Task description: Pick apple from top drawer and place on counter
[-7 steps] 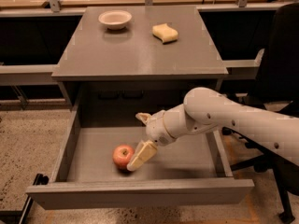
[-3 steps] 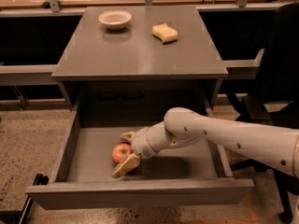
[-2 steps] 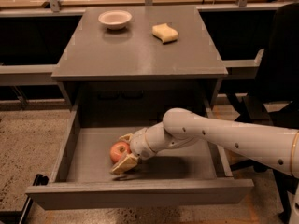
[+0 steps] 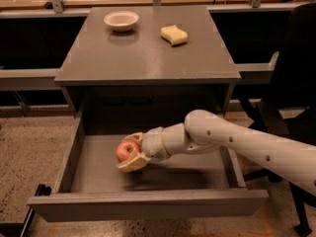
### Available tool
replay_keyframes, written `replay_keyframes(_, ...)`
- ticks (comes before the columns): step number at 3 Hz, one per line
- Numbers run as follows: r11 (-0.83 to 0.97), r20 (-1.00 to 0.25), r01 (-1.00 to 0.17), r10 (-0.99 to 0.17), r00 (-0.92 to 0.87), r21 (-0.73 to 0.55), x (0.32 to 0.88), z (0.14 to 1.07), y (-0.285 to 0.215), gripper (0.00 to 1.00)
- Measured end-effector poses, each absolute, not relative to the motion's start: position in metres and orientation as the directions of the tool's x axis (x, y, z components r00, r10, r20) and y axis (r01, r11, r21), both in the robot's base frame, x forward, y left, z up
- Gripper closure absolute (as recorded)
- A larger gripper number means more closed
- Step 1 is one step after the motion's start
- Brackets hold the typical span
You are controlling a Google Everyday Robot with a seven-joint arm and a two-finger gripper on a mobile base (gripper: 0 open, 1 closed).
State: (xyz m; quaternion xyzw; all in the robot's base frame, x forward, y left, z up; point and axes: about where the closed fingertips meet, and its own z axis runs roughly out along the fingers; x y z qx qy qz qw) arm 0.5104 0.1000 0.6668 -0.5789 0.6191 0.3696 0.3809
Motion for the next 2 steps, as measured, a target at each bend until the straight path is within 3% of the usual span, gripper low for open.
replay_keyframes(2, 0.027, -0.963, -0.997, -0.261, 0.063, -0.073, 0.538, 0.779, 0.051, 1.0)
